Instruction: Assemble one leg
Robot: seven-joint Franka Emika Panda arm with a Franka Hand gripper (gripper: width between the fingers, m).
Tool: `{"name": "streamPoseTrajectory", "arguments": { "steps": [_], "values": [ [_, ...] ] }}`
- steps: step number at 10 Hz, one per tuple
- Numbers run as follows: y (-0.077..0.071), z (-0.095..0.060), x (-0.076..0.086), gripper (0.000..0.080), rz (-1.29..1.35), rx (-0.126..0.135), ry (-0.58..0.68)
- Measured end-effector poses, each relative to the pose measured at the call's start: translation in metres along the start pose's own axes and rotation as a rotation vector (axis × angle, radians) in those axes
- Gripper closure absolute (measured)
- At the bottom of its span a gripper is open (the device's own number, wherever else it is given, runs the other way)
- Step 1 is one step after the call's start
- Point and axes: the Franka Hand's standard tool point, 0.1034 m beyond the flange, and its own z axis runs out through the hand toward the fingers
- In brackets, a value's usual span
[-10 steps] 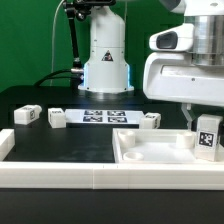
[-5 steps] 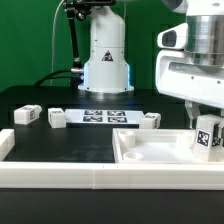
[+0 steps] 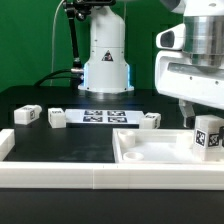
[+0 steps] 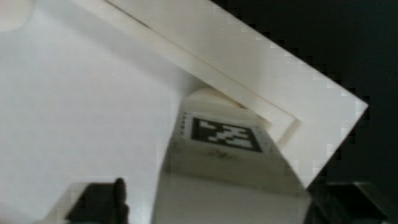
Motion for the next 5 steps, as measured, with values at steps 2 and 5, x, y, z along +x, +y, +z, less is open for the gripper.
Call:
{"name": "streamPoseTrajectory", "arguments": {
  "steps": [2, 5],
  "values": [
    [-0.0011, 0.0001, -0.0028, 0.0178, -0.183, -0.001, -0.001],
    [-0.0023, 0.0006, -0.0057, 0.0150, -0.420, -0.001, -0.001]
  ]
}}
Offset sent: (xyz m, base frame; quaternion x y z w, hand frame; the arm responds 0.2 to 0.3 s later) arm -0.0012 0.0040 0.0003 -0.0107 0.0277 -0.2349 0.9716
